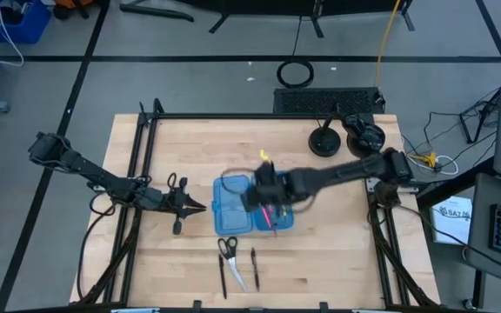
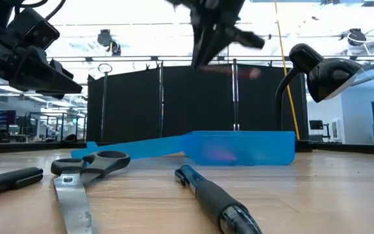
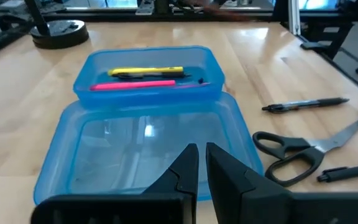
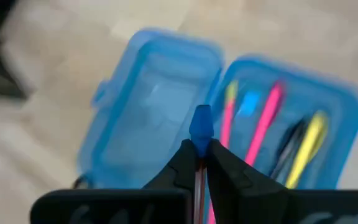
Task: Pick & place school supplies into a supply box
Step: Put the brown pencil into the blue supply box
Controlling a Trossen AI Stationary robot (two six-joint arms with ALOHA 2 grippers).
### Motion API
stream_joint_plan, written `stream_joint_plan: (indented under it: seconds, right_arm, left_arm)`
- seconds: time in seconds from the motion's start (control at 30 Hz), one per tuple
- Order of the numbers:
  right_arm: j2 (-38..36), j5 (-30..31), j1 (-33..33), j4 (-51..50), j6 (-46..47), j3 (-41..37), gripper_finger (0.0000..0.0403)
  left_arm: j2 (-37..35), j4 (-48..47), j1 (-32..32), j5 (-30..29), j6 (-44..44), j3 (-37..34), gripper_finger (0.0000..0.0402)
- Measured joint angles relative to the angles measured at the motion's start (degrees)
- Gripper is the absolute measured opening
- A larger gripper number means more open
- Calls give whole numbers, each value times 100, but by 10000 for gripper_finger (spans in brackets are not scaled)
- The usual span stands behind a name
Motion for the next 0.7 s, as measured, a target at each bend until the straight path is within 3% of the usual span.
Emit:
stream_joint_plan:
  seconds: [0.17, 0.37, 0.7]
  right_arm:
    - [31, 138, -668, 35, -566, -91, 12]
    - [51, 126, -1008, 288, -640, -772, 12]
    - [53, -635, -1377, 809, -501, -1653, 12]
  left_arm:
    - [0, -4, 0, 0, -240, -1, 37]
    - [0, -92, -2, 95, -190, -1, 37]
    - [0, -264, -2, 146, -159, -2, 37]
